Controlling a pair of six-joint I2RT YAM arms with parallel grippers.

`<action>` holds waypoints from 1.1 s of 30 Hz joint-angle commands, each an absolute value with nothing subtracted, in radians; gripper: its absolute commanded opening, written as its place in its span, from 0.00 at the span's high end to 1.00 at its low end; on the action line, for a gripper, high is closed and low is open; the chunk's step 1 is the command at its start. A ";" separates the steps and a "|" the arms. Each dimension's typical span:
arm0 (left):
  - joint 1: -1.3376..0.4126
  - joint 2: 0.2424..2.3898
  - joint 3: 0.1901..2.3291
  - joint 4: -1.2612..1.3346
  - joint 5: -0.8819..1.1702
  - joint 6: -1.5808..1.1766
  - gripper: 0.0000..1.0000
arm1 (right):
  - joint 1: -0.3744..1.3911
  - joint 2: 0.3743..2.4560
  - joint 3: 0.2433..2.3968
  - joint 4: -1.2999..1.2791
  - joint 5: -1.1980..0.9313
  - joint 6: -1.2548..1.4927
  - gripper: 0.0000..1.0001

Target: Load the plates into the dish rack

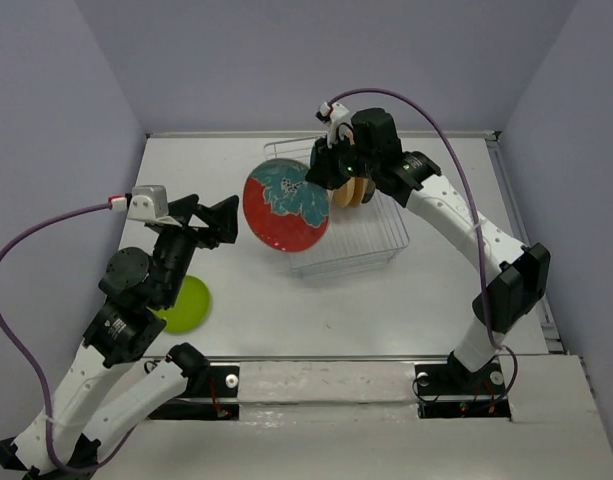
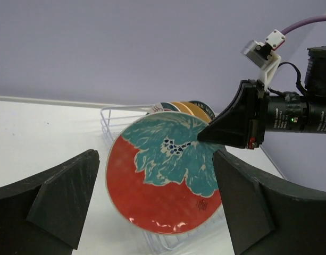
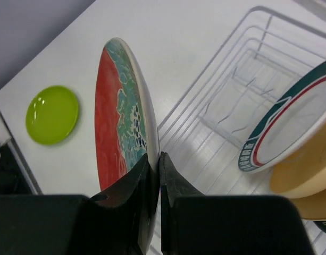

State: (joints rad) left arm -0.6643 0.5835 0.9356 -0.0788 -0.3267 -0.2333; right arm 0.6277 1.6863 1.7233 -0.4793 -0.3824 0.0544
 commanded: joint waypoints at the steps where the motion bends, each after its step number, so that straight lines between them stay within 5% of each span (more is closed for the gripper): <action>1: -0.658 0.563 0.884 -0.032 -0.428 -0.173 0.01 | 0.624 1.721 1.882 -0.314 -0.087 0.259 0.93; 10: -0.641 0.566 0.827 -0.029 -0.431 -0.149 0.01 | 0.635 1.851 2.077 -0.322 0.496 0.296 0.93; 17: -0.640 0.569 0.822 -0.029 -0.402 -0.149 0.01 | 0.698 2.003 2.262 -0.324 0.754 0.137 0.93; 33: -0.637 0.558 0.821 -0.032 -0.420 -0.152 0.01 | 0.756 2.144 2.296 -0.296 0.807 0.026 0.93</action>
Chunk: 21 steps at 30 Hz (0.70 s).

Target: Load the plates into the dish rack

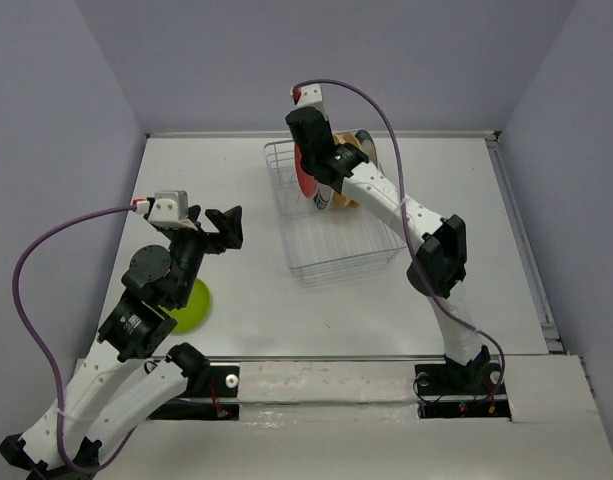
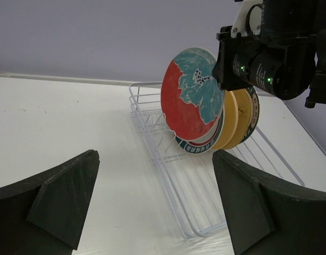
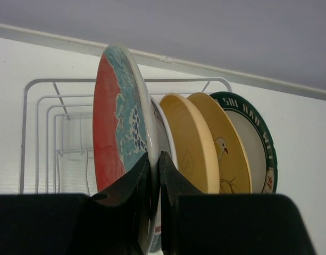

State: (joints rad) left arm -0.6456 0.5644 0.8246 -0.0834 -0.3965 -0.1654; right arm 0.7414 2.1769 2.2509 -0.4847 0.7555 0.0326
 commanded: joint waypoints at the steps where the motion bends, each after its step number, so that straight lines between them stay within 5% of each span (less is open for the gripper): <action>1: -0.637 0.558 0.819 -0.031 -0.425 -0.152 0.01 | 0.765 2.146 2.286 -0.296 0.807 0.031 0.93; 10: -0.624 0.578 0.816 -0.029 -0.433 -0.153 0.01 | 0.775 2.149 2.204 -0.298 0.767 0.054 0.92; 12: -0.621 0.581 0.815 -0.028 -0.434 -0.153 0.01 | 0.775 2.132 2.191 -0.299 0.762 0.054 0.84; 16: -0.601 0.594 0.811 -0.025 -0.442 -0.155 0.01 | 0.775 2.073 2.146 -0.308 0.718 0.052 0.47; 21: -0.565 0.623 0.808 -0.023 -0.449 -0.164 0.01 | 0.775 1.993 2.108 -0.376 0.536 0.072 0.36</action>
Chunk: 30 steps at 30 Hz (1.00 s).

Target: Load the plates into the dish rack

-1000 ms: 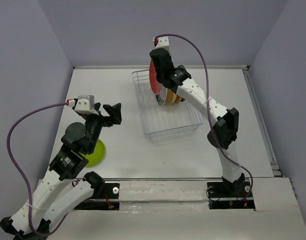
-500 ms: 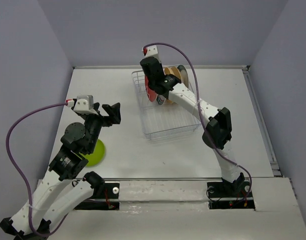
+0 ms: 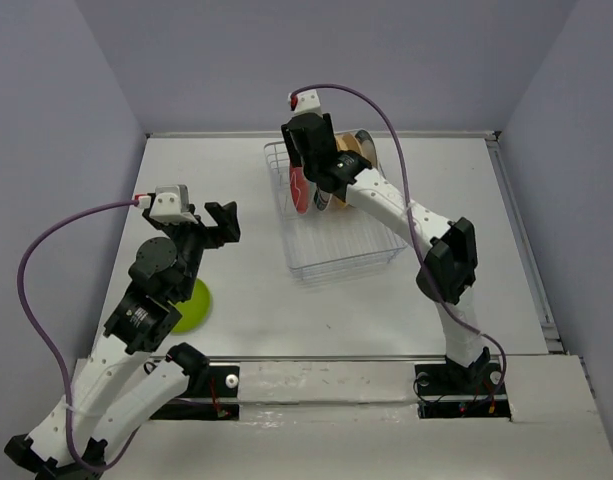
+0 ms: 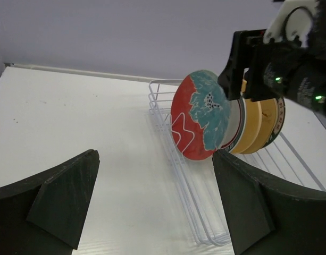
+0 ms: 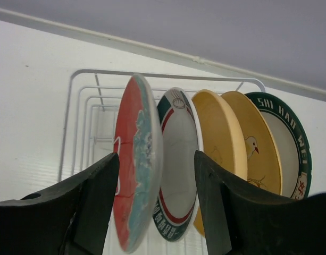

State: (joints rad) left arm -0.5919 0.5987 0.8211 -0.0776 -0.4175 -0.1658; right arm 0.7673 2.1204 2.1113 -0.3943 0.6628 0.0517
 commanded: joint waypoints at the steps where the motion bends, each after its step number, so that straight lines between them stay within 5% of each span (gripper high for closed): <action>1: -0.552 0.626 0.810 -0.025 -0.456 -0.166 0.01 | 0.775 1.961 2.079 -0.389 0.513 0.084 0.36; 9: -0.424 0.598 0.811 -0.017 -0.466 -0.195 0.01 | 0.856 1.839 1.862 -0.385 0.030 0.136 0.41; 18: -0.357 0.520 0.907 -0.008 -0.466 -0.241 0.01 | 0.988 1.948 1.828 -0.270 -0.331 0.215 0.52; 23: -0.359 0.466 0.920 -0.008 -0.524 -0.226 0.01 | 1.031 2.101 1.882 -0.180 -0.344 0.366 0.33; 30: -0.359 0.440 0.819 -0.008 -0.560 -0.213 0.01 | 1.049 2.270 1.933 -0.152 -0.333 0.497 0.30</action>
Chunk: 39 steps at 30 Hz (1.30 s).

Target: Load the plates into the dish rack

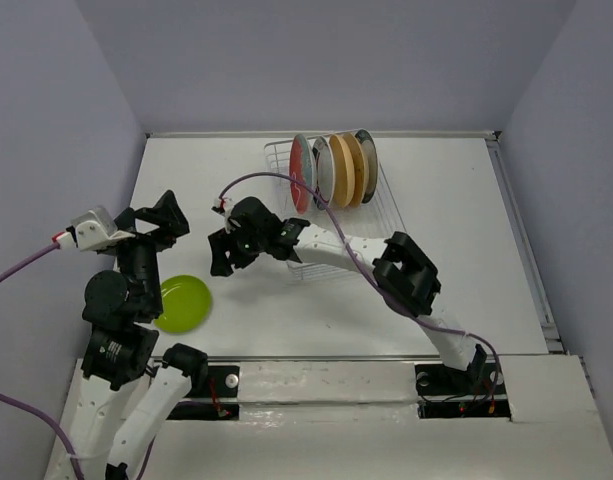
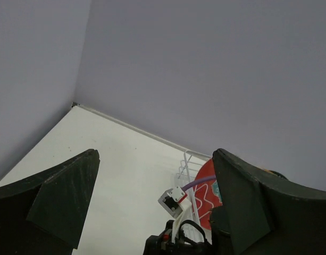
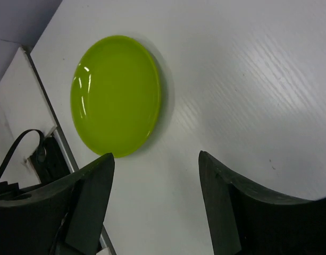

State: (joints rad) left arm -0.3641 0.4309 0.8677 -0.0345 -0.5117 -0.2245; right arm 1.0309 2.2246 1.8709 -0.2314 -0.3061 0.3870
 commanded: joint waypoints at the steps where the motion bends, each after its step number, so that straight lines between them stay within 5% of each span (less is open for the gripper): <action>1: -0.359 0.442 0.802 0.018 -0.560 -0.212 0.01 | 1.049 2.284 1.936 -0.147 -0.354 0.505 0.32; 21: -0.359 0.417 0.710 0.077 -0.446 -0.210 0.01 | 1.058 2.606 2.100 -0.091 -0.594 0.707 0.54; 27: -0.359 0.403 0.706 0.084 -0.426 -0.215 0.01 | 1.058 2.664 2.140 -0.066 -0.604 0.776 0.75; 29: -0.359 0.402 0.707 0.084 -0.426 -0.213 0.01 | 1.058 2.660 2.138 -0.058 -0.589 0.782 0.93; 39: -0.359 0.359 0.704 0.078 -0.486 -0.210 0.01 | 1.039 2.343 2.034 -0.048 -0.252 0.556 0.93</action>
State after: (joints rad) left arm -0.3641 0.3847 0.7120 0.0185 -0.4446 -0.2180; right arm 1.0492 2.5671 2.0670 -0.0868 -0.4522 0.7006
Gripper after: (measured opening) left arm 0.990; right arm 0.097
